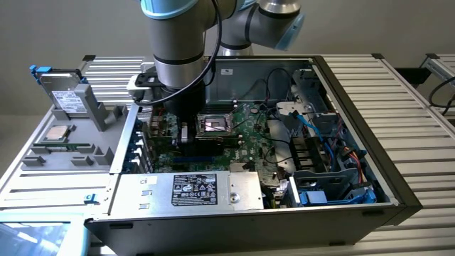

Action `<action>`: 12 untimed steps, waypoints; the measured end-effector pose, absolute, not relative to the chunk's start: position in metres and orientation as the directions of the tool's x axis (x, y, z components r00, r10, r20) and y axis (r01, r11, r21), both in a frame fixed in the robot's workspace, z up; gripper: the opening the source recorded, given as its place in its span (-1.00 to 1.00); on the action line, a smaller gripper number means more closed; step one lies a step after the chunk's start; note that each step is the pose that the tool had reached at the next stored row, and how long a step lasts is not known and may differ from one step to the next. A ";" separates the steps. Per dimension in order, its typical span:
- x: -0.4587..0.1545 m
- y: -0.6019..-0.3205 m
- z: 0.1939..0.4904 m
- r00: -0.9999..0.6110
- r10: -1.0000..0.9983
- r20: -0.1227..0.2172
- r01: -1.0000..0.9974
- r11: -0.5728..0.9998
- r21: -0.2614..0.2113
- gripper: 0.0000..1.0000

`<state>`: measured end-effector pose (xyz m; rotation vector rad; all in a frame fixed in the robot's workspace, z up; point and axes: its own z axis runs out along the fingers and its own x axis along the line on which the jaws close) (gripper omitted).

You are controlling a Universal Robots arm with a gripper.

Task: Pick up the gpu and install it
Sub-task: 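Insert the gpu into the slot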

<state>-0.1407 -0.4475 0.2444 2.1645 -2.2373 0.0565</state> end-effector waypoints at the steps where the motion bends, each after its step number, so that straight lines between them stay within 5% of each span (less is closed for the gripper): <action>1: -0.141 -0.447 0.244 -0.033 -0.998 0.045 -0.999 0.033 -0.007 -0.43; 12: -0.141 -0.448 0.244 -0.033 -0.998 0.045 -0.999 0.033 -0.007 -0.43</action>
